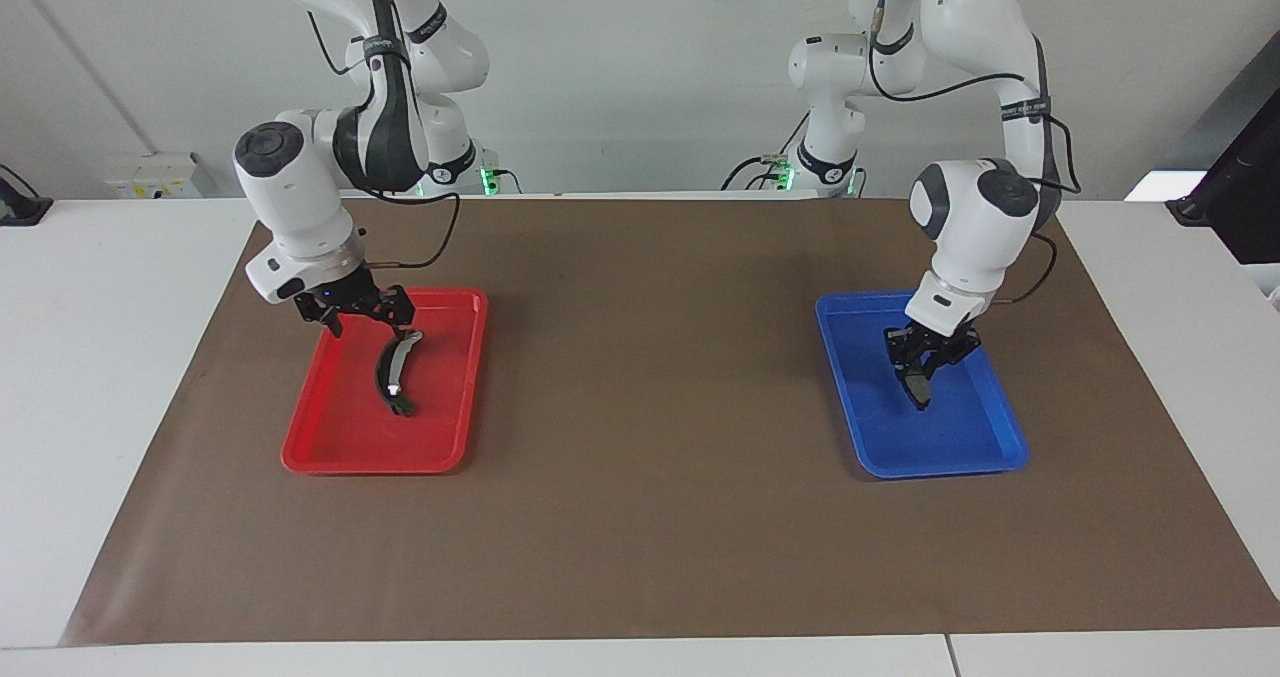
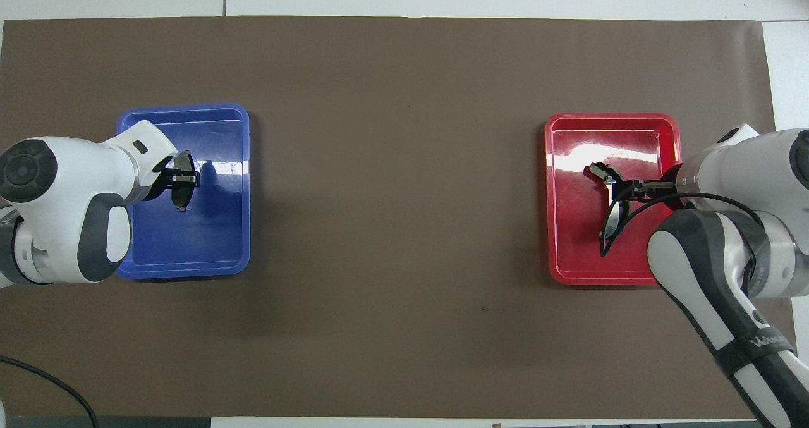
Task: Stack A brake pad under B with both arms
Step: 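Lift the flat pad with the left gripper while the right gripper grasps the curved pad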
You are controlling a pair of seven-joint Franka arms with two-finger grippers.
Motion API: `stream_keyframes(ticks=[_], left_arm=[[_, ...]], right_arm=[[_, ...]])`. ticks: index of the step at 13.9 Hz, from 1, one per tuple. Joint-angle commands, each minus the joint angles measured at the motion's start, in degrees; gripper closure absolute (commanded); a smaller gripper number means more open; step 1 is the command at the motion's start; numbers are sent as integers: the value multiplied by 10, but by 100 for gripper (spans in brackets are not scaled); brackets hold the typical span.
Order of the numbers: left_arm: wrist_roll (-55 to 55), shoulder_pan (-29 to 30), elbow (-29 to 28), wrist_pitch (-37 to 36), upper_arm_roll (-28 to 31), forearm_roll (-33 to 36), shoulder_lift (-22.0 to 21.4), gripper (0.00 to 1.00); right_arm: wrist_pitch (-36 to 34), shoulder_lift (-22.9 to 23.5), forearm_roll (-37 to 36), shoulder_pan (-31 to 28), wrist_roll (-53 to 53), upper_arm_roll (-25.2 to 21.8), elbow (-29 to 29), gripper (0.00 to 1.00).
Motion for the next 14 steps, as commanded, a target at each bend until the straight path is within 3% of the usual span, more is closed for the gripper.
stream_keyframes(ticks=[1,4,10,12,14], left_arm=[[-45,-50,58,-88,4,0,-14,100],[-160,-134,89,-66,4,3,18,100],[-340,-300,205,-24,4,8,169,100],[-345,-325,201,32,3,8,188,98],[-345,-336,202,47,3,8,206,93]], right_arm=[[49,11,13,0,-18,0,-27,0],[92,37,13,-6,-41,0,-47,0],[145,73,37,-8,-71,1,-58,2],[144,73,38,-10,-93,0,-59,10],[137,73,38,-10,-93,1,-58,10]])
